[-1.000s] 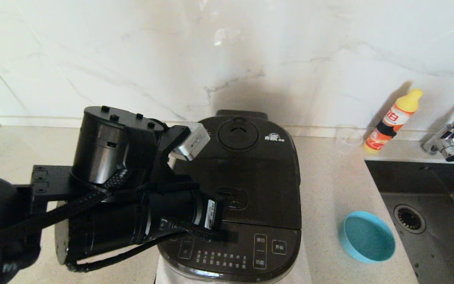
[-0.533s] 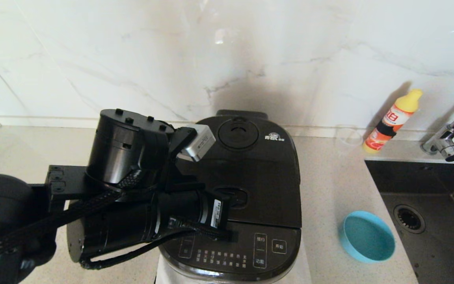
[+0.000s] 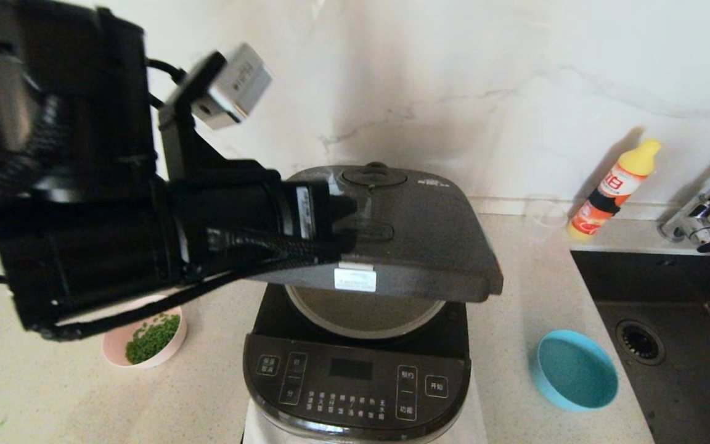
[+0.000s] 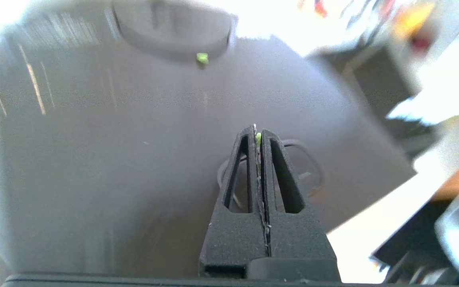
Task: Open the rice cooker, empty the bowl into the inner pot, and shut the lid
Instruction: Open the rice cooker
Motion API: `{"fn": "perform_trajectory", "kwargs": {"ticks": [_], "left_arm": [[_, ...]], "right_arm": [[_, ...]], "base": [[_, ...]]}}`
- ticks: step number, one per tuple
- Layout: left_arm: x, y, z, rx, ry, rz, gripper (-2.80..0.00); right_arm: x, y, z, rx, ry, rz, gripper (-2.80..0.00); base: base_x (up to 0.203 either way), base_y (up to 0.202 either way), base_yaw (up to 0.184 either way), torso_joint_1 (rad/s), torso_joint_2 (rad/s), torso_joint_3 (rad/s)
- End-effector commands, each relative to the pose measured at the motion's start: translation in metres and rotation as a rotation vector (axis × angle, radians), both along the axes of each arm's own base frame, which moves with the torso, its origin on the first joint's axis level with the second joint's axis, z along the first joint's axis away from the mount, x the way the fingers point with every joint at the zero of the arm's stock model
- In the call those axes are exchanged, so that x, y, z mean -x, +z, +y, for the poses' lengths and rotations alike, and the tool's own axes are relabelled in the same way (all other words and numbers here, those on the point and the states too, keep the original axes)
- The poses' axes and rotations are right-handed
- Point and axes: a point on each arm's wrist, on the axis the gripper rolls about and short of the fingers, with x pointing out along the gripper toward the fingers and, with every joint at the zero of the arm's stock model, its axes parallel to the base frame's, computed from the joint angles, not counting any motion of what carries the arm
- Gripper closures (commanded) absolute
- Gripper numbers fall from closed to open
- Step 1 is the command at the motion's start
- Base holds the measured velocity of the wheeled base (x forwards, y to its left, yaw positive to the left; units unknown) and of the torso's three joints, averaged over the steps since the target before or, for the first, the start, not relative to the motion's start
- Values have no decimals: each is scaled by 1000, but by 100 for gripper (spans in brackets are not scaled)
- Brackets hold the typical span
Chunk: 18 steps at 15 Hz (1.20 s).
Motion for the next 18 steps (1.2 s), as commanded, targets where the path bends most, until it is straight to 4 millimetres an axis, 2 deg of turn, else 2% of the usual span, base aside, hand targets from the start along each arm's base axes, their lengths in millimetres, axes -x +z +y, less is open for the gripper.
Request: {"fn": "perform_trajectory", "kwargs": {"ticks": [1, 7, 8, 9, 11, 15, 18], "left_arm": [[11, 31, 13, 88, 8, -78, 0], [25, 107, 52, 306, 115, -288, 0], [32, 118, 61, 334, 126, -320, 0], [43, 121, 71, 336, 128, -323, 0], [65, 113, 90, 304, 118, -289, 0], [91, 44, 111, 165, 97, -145, 0], [106, -3, 120, 94, -8, -54, 0]], "right_arm": [[0, 0, 0, 0, 0, 1, 0], [0, 0, 0, 0, 0, 1, 0], [0, 0, 0, 0, 0, 1, 0], [0, 0, 0, 0, 0, 1, 0], [0, 0, 0, 0, 0, 1, 0], [0, 0, 0, 0, 0, 1, 0], [0, 0, 0, 0, 0, 1, 0]], "base": [[0, 0, 0, 0, 0, 0], [0, 0, 0, 0, 0, 0], [0, 0, 0, 0, 0, 0], [0, 0, 0, 0, 0, 0], [0, 0, 0, 0, 0, 0], [0, 0, 0, 0, 0, 0], [0, 0, 0, 0, 0, 0]]}}
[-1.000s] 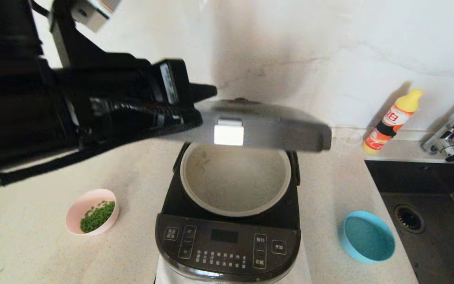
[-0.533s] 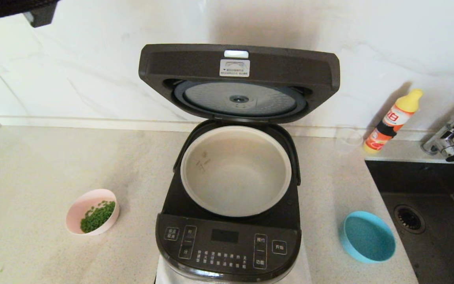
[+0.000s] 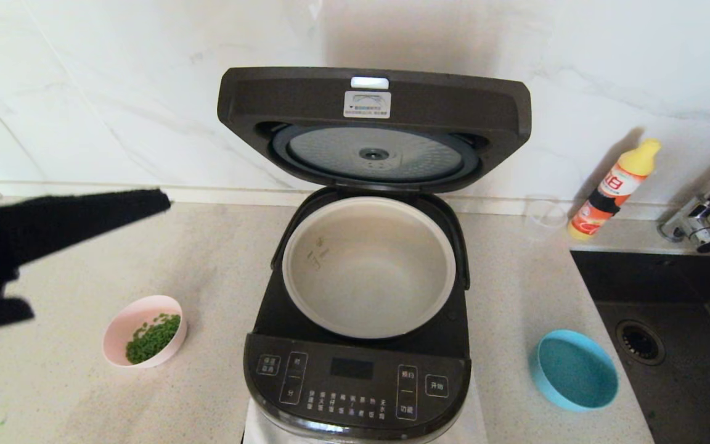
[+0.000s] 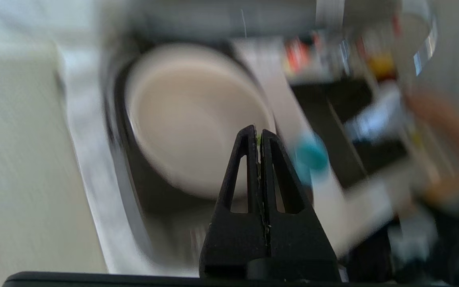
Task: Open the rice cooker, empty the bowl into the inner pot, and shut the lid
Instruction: Open the rice cooker
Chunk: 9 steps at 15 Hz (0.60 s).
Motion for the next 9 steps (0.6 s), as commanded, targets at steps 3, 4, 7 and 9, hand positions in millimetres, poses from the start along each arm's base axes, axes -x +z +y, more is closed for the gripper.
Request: {"fn": "perform_trajectory", "kwargs": {"ticks": [3, 4, 7, 9], "left_arm": [[8, -25, 3, -27, -113, 54, 0], [3, -27, -2, -35, -148, 74, 0], [-19, -32, -23, -34, -187, 108, 0], [-38, -35, -39, -19, -186, 103, 0]], "right_arm": [[0, 0, 0, 0, 0, 1, 0], [0, 0, 0, 0, 0, 1, 0], [0, 0, 0, 0, 0, 0, 0], [0, 0, 0, 0, 0, 1, 0]], "base": [[0, 0, 0, 0, 0, 0], [0, 0, 0, 0, 0, 0], [0, 0, 0, 0, 0, 0], [0, 0, 0, 0, 0, 0]]}}
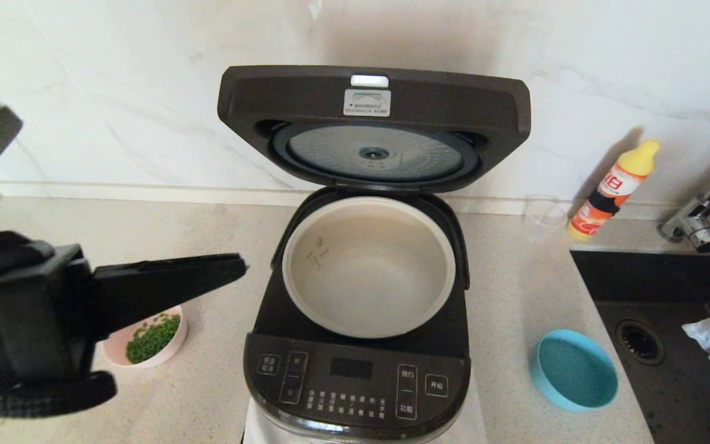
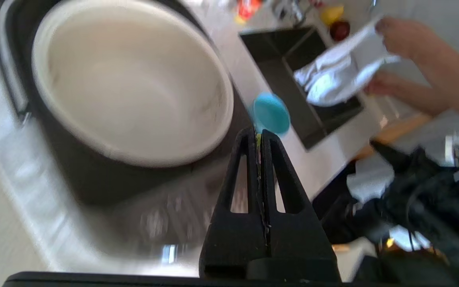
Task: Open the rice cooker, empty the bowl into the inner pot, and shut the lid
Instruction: Open the rice cooker
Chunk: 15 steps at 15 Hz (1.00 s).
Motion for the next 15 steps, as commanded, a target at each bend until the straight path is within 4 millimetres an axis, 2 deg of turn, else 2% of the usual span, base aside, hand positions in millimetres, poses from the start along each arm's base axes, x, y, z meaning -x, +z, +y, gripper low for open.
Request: {"fn": "perform_trajectory", "kwargs": {"ticks": [1, 6, 15], "left_arm": [[-27, -11, -24, -24, 0, 35, 0], [-48, 15, -44, 179, -27, 57, 0], [-79, 7, -70, 212, -14, 20, 0]], "right_arm": [[0, 0, 0, 0, 0, 0, 0], [0, 0, 0, 0, 0, 2, 0], [0, 0, 0, 0, 0, 2, 0]], "base": [[0, 0, 0, 0, 0, 0], [0, 0, 0, 0, 0, 0], [0, 0, 0, 0, 0, 0]]}}
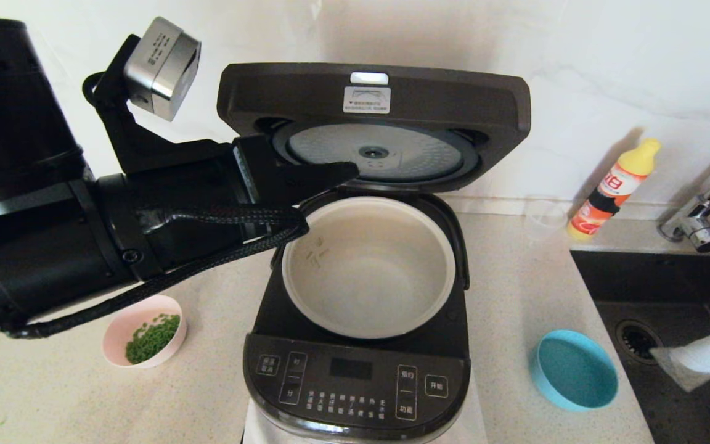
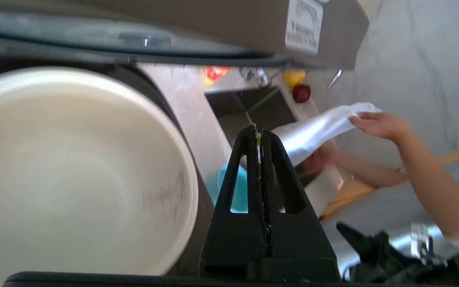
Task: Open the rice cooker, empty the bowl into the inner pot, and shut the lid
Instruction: Open the rice cooker
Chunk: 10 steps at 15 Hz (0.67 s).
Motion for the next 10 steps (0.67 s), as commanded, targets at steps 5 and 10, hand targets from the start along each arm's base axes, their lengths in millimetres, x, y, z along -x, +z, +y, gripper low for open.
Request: {"fn": "perform_trajectory", "kwargs": {"ticks": [5, 10], "left_arm": [[-20, -4, -16, 39, 70, -28, 0], [-28, 2, -22, 66, 101, -55, 0]], "right_arm": [[0, 0, 0, 0, 0, 1, 0], [0, 0, 0, 0, 0, 1, 0]], "base": [[0, 0, 0, 0, 0, 0], [0, 0, 0, 0, 0, 0]]}}
